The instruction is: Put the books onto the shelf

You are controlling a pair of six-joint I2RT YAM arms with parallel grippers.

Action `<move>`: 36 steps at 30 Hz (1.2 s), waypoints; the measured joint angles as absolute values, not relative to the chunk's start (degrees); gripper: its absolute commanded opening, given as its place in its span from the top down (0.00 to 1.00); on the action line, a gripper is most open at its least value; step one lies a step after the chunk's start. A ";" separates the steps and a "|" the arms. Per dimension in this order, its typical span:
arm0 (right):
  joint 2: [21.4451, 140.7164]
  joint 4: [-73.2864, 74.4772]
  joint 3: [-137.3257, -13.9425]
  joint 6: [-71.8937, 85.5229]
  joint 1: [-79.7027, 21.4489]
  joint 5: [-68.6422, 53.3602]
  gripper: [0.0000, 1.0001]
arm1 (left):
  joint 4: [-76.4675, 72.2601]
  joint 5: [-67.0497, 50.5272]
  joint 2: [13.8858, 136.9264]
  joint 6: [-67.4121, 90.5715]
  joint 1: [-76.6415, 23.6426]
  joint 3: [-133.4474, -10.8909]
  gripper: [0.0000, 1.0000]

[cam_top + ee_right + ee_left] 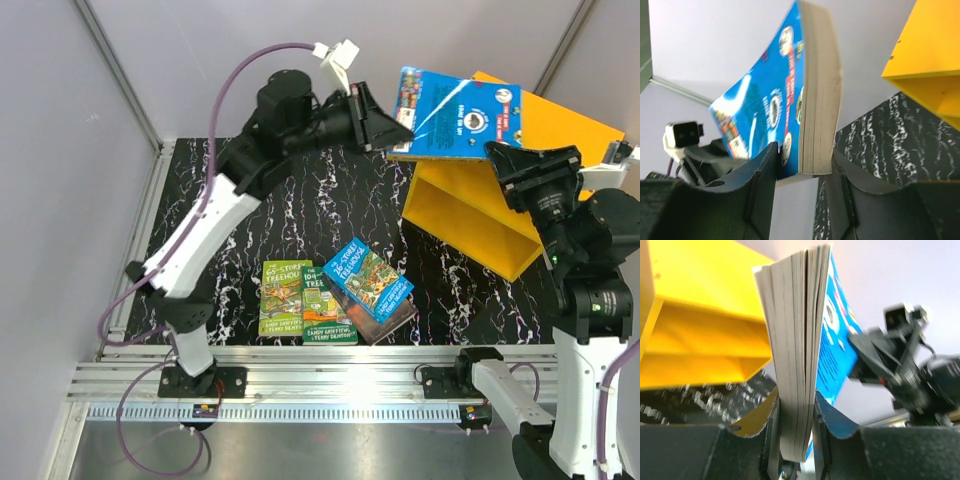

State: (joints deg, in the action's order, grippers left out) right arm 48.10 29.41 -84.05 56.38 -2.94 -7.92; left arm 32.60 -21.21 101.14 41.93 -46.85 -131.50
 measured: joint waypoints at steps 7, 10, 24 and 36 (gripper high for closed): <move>45.69 34.61 -84.51 54.11 -4.73 -8.27 1.00 | 9.82 -27.70 121.73 54.22 -44.25 -138.58 1.00; 46.22 34.11 -84.51 54.17 -5.45 -9.56 1.00 | 5.63 -26.96 132.94 59.35 -44.05 -143.76 1.00; 54.46 28.56 -82.61 54.15 -5.54 -9.21 1.00 | -3.18 -19.00 136.35 65.89 -39.42 -144.40 0.83; 54.06 30.35 -82.02 52.60 -5.54 -7.84 0.99 | -4.19 -20.58 136.38 67.33 -38.85 -144.40 0.45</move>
